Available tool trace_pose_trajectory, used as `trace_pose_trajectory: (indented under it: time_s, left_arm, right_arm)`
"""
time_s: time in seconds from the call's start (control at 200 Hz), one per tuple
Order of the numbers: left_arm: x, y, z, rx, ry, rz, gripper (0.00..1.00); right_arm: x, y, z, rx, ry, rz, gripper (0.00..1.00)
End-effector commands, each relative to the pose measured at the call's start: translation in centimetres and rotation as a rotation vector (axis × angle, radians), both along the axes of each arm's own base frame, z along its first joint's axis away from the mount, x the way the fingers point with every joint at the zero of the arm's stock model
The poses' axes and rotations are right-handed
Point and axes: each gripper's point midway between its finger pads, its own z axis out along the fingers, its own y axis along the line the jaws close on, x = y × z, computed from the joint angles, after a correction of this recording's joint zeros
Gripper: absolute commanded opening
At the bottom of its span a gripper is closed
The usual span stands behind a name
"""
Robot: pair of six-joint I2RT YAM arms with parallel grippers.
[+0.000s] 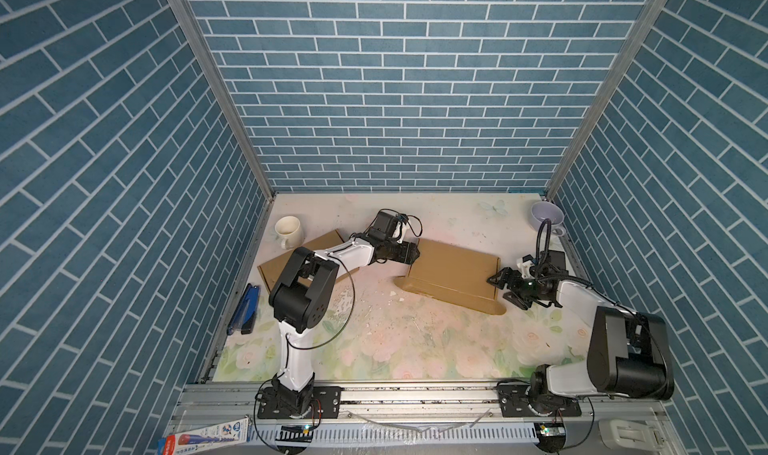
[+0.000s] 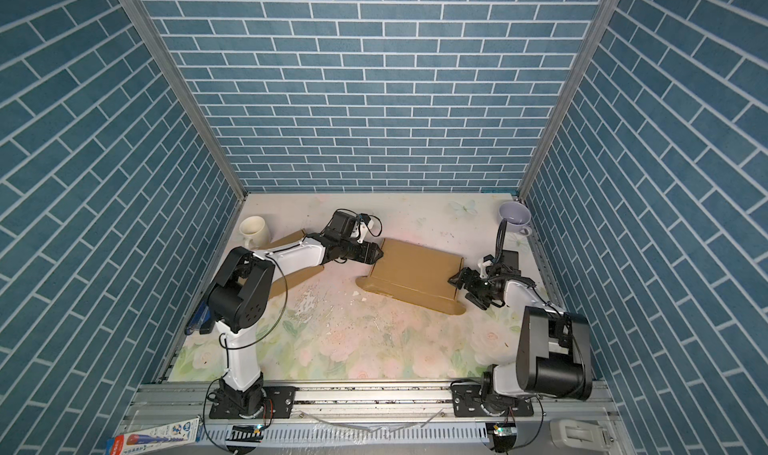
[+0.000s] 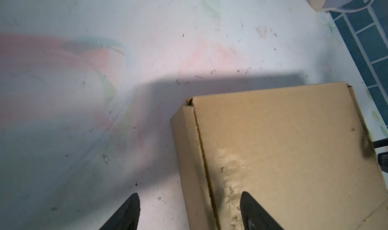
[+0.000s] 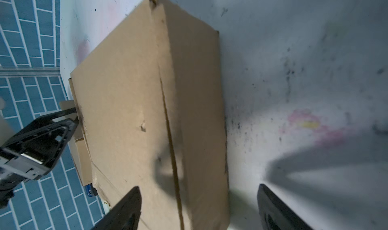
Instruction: Fold the paper box
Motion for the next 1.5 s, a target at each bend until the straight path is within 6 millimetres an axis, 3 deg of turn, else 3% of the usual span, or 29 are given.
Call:
trace_pose_trajectory:
  time_s: [0.0,0.175,0.385,0.645,0.865,1.17,1.31,1.375,1.495]
  left_arm:
    - [-0.2,-0.7,0.0,-0.074,0.075,-0.007,0.73]
    - [-0.5,0.4,-3.0,-0.119,0.209,0.035,0.55]
    - [-1.7,2.9,-6.1,-0.077,0.32,0.07,0.41]
    - [-1.8,4.9,-8.5,-0.061,0.397,0.107,0.33]
    - [-1.9,6.9,-9.7,-0.03,0.43,0.128,0.28]
    - [-1.9,7.0,-10.7,-0.032,0.457,0.134,0.28]
    - [-1.8,7.2,-11.0,-0.027,0.463,0.144,0.31]
    - [-1.6,6.9,-10.3,-0.045,0.451,0.139,0.38]
    - [-0.3,5.4,-6.5,-0.124,0.366,0.123,0.53]
  right_arm:
    - [0.5,0.6,0.1,0.064,-0.015,-0.021,0.91]
    - [-0.3,0.6,-1.3,0.076,0.023,-0.055,0.96]
    - [-0.6,1.6,-1.2,0.159,0.016,-0.077,0.99]
    - [-0.3,3.3,-1.2,0.2,0.001,-0.036,0.99]
    - [-0.2,4.2,-2.5,0.201,0.017,-0.009,0.99]
    - [1.2,6.3,-1.8,0.245,-0.018,0.044,0.98]
    - [2.3,7.1,-0.5,0.299,-0.07,0.039,0.91]
    - [2.6,7.3,0.3,0.33,-0.093,0.03,0.86]
    - [2.8,7.4,1.3,0.368,-0.114,0.014,0.79]
